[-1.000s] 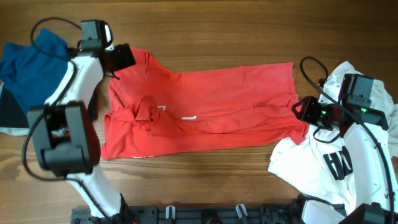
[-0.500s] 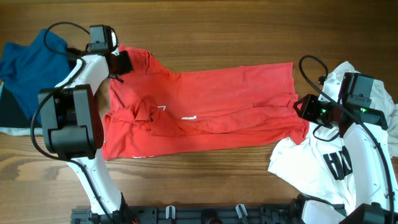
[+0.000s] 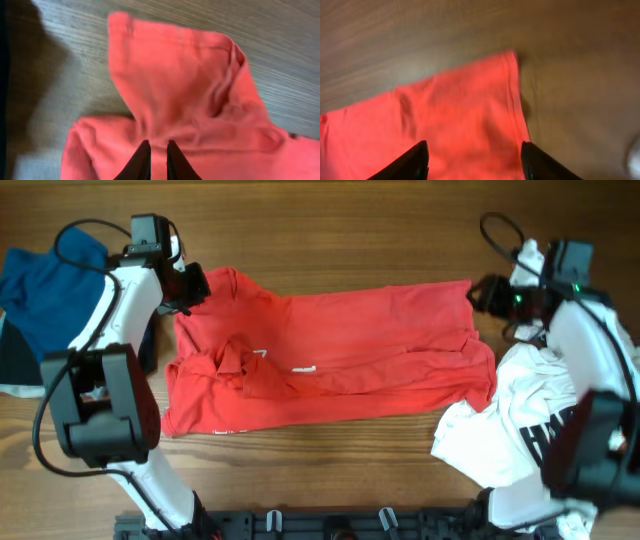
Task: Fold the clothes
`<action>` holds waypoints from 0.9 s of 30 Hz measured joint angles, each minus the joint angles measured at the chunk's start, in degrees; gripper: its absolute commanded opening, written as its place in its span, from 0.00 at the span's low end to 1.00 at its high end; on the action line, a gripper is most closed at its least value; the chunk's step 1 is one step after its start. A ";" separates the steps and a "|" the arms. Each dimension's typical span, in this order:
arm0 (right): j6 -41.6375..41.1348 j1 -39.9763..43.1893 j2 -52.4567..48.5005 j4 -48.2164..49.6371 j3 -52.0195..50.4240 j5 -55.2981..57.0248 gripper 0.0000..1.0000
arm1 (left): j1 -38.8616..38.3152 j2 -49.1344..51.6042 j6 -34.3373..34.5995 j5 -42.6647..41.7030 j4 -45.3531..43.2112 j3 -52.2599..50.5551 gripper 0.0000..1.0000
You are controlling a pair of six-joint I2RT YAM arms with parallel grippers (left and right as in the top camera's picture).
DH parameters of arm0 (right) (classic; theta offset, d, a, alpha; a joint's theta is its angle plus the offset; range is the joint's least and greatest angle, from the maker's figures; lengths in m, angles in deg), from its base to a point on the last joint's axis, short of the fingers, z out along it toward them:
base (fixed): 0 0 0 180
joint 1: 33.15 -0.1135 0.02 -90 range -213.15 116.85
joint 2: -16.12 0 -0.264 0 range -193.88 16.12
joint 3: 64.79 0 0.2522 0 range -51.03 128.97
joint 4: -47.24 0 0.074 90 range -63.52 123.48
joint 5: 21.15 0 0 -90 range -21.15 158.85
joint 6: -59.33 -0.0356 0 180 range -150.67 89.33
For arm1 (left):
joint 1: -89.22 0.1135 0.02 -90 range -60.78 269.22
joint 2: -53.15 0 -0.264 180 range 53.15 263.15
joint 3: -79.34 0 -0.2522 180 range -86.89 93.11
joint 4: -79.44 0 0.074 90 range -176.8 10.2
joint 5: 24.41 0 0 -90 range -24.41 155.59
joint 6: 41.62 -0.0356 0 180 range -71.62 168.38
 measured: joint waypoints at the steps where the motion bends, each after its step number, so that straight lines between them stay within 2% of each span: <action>1: -0.02 -0.26 -2.95 0.92 2.51 -0.15 0.61 | 0.00 -0.17 0.22 -0.33 0.74 0.00 0.11; 3: -0.04 -0.44 -8.44 3.37 5.95 -0.17 0.61 | 0.00 -0.15 0.50 -0.81 1.25 -0.02 0.11; 8: -0.44 -0.57 -16.24 9.25 6.97 -0.26 0.64 | 0.00 -0.17 0.72 -1.18 1.64 -0.02 0.13; 9: -0.76 -0.70 -17.05 9.88 6.97 -0.04 0.65 | 0.00 -0.17 0.74 -1.16 1.62 -0.02 0.24; 10: -1.11 -0.85 -17.42 10.29 6.97 0.20 0.66 | 0.00 -0.15 0.92 -1.16 1.64 -0.02 0.44; 12: -1.31 -1.20 -17.55 10.71 6.97 0.46 0.68 | 0.00 -0.17 1.14 -1.07 1.33 -0.02 0.60; 13: -1.31 -1.36 -17.55 10.73 6.97 0.55 0.68 | 0.00 -0.15 1.22 -0.44 0.92 -0.02 0.63; 21: 0.28 -1.44 -17.55 8.33 6.97 0.85 0.72 | 0.00 2.73 1.55 3.02 -6.29 -0.02 0.63; 25: 0.68 -1.44 -17.55 7.91 6.97 1.22 0.72 | 0.00 6.47 1.57 3.48 -9.46 -0.02 0.57; 26: 0.68 -1.44 -17.55 7.87 6.97 1.22 0.72 | 0.00 7.32 1.57 3.43 -9.70 -0.02 0.41; 27: 0.68 -1.44 -17.55 7.85 6.97 1.22 0.72 | 0.00 8.33 1.46 3.58 -9.90 -0.02 0.13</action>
